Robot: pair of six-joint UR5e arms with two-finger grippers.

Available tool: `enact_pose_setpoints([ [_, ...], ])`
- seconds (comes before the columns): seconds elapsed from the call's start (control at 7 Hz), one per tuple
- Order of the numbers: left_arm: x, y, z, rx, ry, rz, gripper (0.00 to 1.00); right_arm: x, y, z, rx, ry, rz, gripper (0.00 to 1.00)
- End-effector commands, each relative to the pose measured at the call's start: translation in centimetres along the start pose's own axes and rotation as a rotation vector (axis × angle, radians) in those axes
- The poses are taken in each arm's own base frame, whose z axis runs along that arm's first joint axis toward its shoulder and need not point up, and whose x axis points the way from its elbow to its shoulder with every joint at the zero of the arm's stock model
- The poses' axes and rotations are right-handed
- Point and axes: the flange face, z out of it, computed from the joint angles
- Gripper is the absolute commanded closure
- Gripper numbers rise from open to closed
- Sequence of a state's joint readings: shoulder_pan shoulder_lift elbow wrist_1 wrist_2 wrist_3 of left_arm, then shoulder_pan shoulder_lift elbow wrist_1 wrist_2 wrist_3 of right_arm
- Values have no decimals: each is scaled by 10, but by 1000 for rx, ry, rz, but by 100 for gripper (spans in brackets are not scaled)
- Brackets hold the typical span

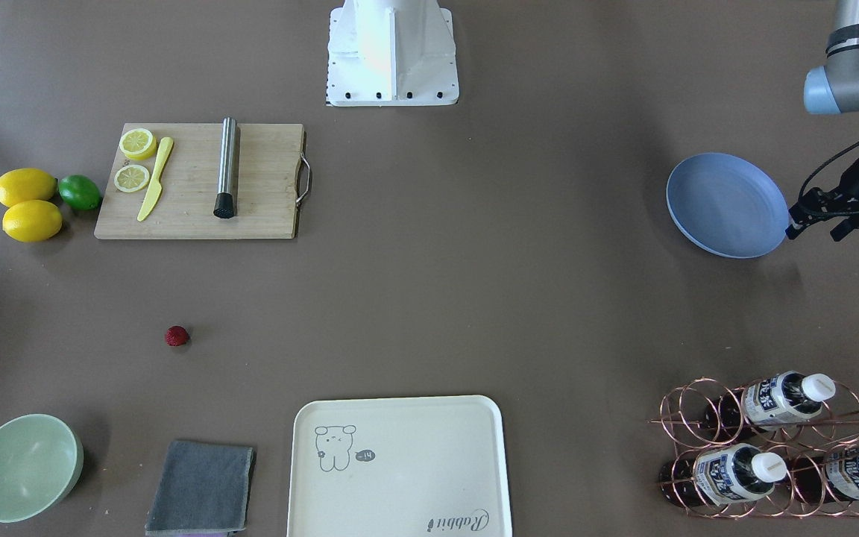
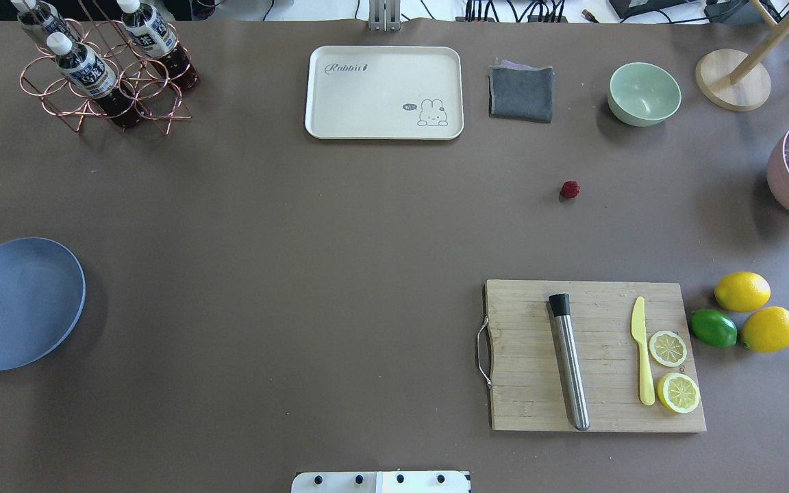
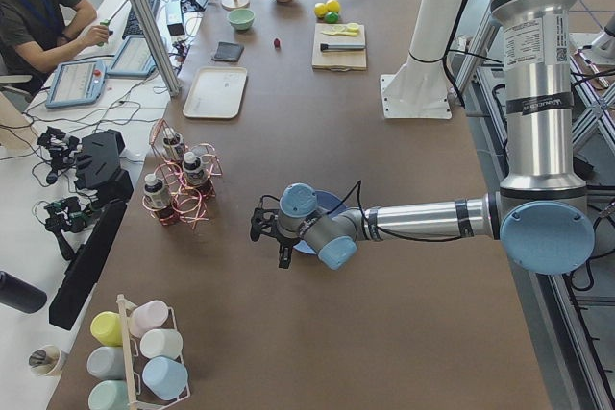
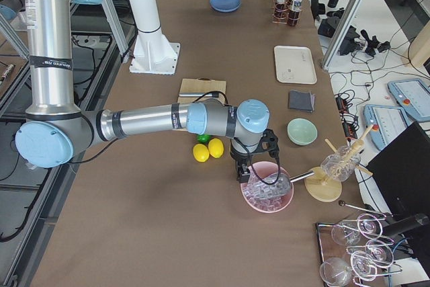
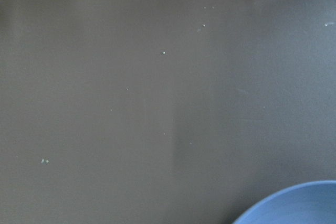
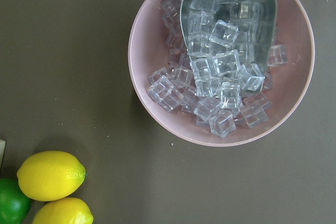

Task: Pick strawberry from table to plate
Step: 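Lower the left gripper to the rim of the light blue plate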

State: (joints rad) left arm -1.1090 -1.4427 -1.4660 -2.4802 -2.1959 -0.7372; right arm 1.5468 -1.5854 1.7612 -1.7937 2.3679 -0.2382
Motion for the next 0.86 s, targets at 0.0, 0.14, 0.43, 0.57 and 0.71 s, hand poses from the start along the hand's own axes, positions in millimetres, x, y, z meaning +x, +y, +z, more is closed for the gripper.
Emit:
enact_pose_setpoints([
  [0.0, 14, 15, 18, -37, 20, 36, 15, -10, -7, 4, -7, -3, 6, 0],
  [0.14, 17, 18, 17, -48, 47, 54, 18, -11, -8, 3, -6, -3, 5, 0],
  [0.43, 3, 39, 14, -55, 63, 64, 25, -11, -8, 4, -8, -2, 3, 0],
  [0.57, 1, 41, 15, -56, 58, 63, 30, -12, -9, 5, -9, 0, -3, 0],
  [0.71, 4, 44, 19, -67, 56, 70, 40, -11, -10, 5, 3, 2, -12, 0],
])
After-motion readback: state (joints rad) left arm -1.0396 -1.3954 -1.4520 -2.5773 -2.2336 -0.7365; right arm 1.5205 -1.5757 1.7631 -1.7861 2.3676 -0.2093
